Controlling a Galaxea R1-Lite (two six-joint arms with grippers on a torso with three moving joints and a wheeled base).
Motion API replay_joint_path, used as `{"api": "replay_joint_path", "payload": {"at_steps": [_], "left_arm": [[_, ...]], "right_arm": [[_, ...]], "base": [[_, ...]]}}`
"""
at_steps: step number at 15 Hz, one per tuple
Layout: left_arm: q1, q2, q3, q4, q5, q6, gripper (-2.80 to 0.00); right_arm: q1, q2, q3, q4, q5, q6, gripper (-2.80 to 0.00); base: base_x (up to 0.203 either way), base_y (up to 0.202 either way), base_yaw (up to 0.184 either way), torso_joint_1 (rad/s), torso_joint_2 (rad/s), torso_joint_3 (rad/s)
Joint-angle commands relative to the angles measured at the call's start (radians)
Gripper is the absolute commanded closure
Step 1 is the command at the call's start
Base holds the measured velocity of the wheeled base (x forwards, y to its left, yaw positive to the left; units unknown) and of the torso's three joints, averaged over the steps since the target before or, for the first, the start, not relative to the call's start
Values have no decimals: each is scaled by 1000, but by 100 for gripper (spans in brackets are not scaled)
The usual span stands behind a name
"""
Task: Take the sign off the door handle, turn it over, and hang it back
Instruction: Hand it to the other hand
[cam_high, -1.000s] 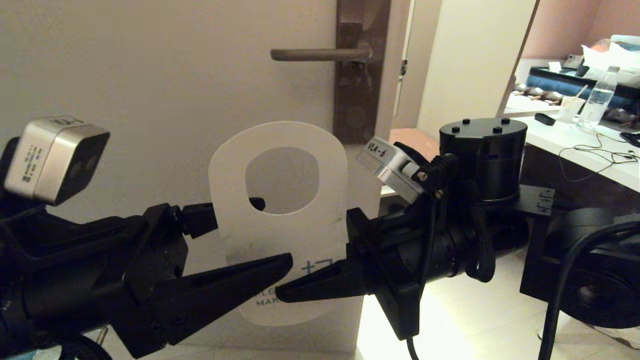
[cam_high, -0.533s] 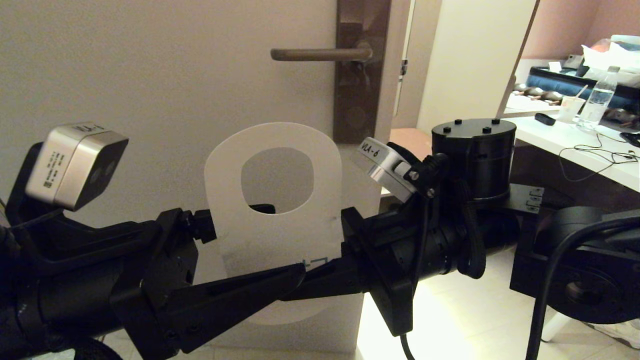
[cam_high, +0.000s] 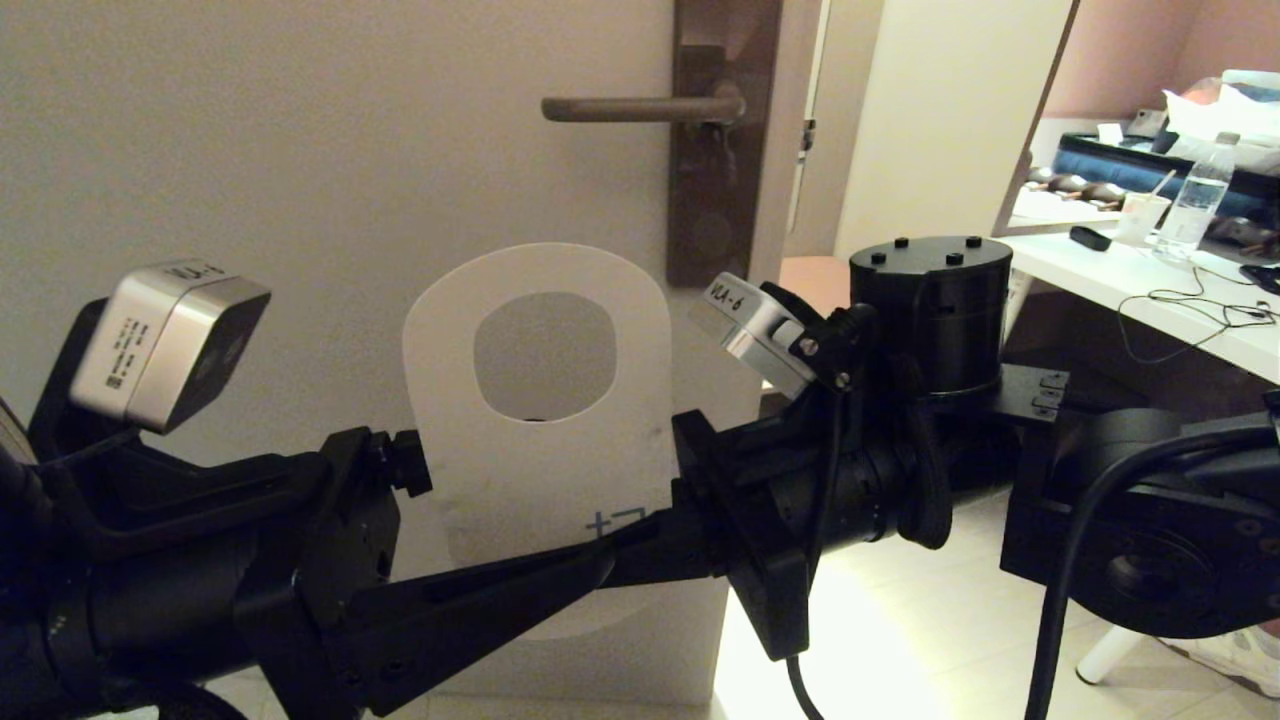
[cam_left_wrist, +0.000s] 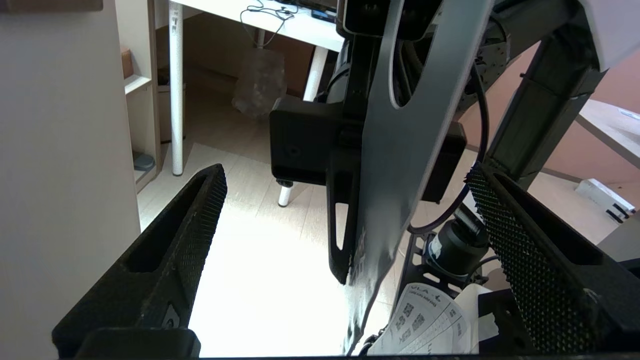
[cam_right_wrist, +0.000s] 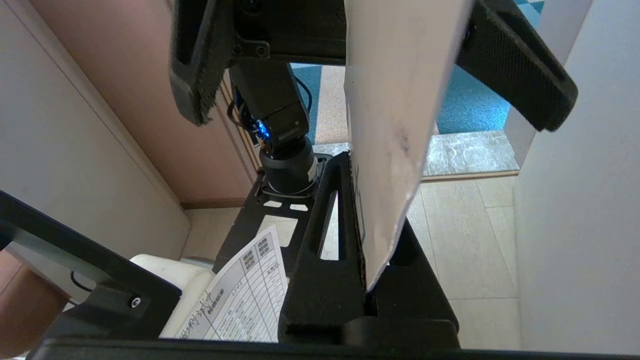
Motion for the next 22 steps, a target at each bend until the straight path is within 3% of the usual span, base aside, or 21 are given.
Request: {"api": "replay_joint_path", "payload": {"at_steps": [1,15,16,22], "left_arm": [[0,0,5,-5,-3,-1,-280],[-15,12,6,-20,-3,2,-280],[-15,13,8,-31,-3,2,0],[-15,13,8,-29,-4,0,0]], "right_arm": [[1,1,-1,-3,7,0,0],[27,-5,-10,-3,7,-7,0],[28,-5,-10,-3,7,-8,0],[28,-4,-9,-3,7,-8,0]], "base": [[0,0,0,0,0,0],[0,0,0,0,0,0],[0,0,0,0,0,0],[0,0,0,0,0,0]]}}
